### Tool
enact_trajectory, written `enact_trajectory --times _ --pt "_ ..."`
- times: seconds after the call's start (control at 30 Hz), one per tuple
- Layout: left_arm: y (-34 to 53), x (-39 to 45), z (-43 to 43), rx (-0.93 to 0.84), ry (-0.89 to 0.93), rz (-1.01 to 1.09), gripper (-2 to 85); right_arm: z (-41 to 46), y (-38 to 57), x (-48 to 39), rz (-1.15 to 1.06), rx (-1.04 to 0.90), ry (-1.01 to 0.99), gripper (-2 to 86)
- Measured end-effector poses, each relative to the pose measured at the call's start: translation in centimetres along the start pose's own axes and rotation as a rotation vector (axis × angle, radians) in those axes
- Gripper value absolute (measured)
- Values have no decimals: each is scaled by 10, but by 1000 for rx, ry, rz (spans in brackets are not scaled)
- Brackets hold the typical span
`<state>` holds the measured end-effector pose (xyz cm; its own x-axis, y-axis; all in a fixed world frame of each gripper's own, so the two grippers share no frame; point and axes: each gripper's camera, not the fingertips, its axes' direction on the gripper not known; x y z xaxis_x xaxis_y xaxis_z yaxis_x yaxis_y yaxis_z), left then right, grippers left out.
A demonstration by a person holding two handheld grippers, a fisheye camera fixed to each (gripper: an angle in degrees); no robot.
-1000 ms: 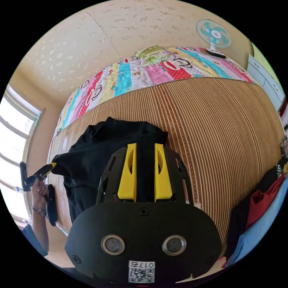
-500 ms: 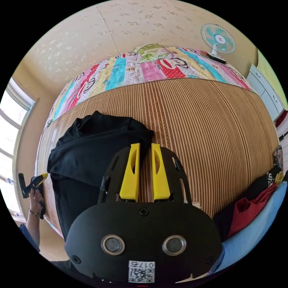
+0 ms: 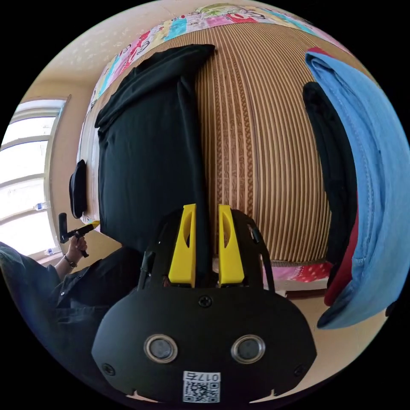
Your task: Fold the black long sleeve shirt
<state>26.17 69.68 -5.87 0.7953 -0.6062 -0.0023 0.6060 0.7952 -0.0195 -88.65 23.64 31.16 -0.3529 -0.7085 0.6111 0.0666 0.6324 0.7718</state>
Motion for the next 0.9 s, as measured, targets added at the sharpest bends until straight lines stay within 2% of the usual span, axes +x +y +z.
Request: enact_trajectory --times 0.1,0.23,0.43,0.57,0.8,0.9 --pt "-10 -8 -8 -69 -39 -7 83 -10 23 14 44 -9 -9 82" --pt "-31 -20 -36 -125 74 43 40 -25 40 30 60 -9 -90 91" --pt "-34 -39 -98 -86 243 66 26 -24 58 63 61 -70 -198 98" --pt "-42 -48 -126 -93 297 87 19 -25 77 80 78 -63 -211 51" --pt "-19 -74 -157 -161 495 77 12 -85 159 123 195 107 -513 29" --pt "13 -88 -172 -147 660 28 11 -108 217 138 285 169 -678 26"
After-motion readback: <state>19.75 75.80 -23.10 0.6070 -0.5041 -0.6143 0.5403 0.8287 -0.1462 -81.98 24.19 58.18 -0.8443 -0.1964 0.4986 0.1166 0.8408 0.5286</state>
